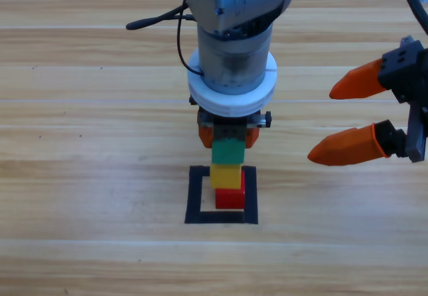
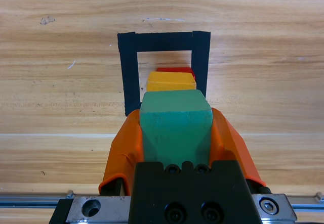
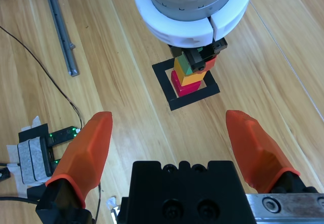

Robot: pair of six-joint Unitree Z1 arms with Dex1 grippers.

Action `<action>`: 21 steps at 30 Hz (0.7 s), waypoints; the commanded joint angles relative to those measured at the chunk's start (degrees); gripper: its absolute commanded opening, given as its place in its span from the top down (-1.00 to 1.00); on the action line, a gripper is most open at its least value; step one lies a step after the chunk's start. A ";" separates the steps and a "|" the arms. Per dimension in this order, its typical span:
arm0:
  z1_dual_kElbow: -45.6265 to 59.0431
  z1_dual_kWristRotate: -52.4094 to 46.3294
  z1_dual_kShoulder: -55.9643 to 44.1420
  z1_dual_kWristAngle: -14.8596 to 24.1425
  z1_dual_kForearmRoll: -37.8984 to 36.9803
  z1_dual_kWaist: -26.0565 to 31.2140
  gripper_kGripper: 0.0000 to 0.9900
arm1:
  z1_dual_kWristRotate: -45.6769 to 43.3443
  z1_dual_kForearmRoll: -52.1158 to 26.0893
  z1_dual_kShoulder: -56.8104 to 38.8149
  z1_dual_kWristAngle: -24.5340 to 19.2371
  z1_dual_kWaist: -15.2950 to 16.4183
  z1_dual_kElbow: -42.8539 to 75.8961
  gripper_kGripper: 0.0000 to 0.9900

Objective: Stack the blocks in the rectangular block: red at the bottom, yellow in the middle, green on top

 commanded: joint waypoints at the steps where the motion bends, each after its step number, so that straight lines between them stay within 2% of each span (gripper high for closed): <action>1: 0.33 -0.15 3.29 0.43 -0.87 0.39 0.92 | -0.17 0.76 -1.73 -0.36 -1.43 1.58 -1.00; 21: 0.50 0.11 4.34 0.43 -1.22 0.66 0.92 | -0.17 0.76 -1.64 -0.36 -1.43 1.58 -1.00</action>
